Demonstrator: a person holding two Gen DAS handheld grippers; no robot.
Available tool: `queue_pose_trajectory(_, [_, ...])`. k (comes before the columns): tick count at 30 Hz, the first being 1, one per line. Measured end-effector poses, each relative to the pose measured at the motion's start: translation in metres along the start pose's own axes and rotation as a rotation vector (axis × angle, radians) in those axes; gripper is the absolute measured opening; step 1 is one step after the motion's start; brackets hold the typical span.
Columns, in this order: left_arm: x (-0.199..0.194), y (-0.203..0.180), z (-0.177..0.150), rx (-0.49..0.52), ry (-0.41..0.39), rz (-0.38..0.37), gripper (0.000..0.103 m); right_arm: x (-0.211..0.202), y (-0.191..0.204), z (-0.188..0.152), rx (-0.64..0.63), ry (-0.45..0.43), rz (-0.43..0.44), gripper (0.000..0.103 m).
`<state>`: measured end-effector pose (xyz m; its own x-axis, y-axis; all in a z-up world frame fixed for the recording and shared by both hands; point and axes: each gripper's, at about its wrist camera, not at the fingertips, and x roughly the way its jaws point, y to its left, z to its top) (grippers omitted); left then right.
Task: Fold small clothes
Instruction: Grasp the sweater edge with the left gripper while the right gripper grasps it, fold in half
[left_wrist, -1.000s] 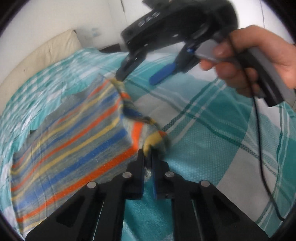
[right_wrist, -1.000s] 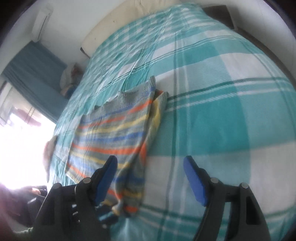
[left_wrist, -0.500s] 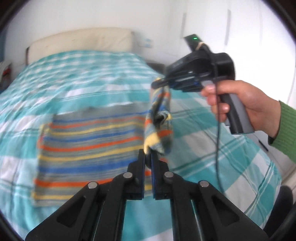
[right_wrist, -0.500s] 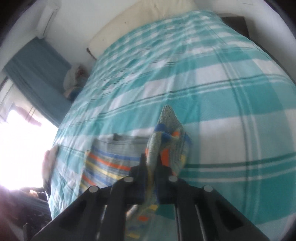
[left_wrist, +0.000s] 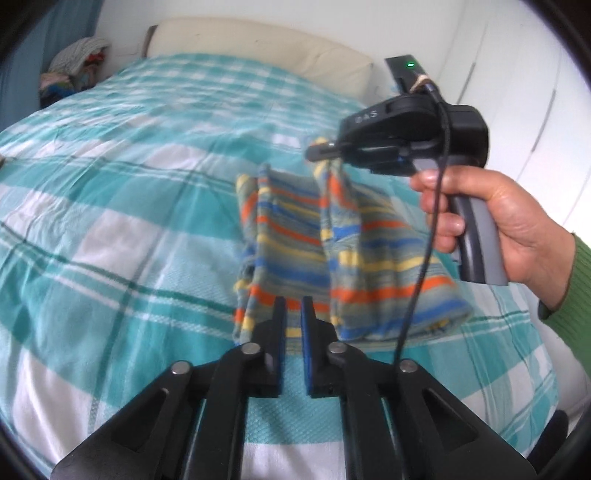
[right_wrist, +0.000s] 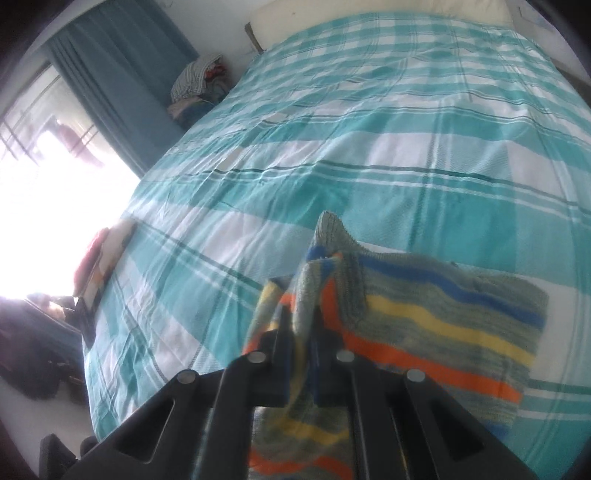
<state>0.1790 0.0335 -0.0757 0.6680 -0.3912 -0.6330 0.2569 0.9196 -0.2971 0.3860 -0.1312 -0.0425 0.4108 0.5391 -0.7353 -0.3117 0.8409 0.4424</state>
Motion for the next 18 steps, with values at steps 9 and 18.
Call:
queue_pose_trajectory(9, [0.051,-0.026,0.025,0.132,0.070,-0.160,0.045,-0.052,-0.004,0.004,-0.053,-0.058,0.047,0.008])
queue_pose_trajectory(18, [0.037,0.008,0.032,0.001,0.093,-0.073,0.003,-0.020,0.002,0.014,-0.075,-0.048,0.035,0.008])
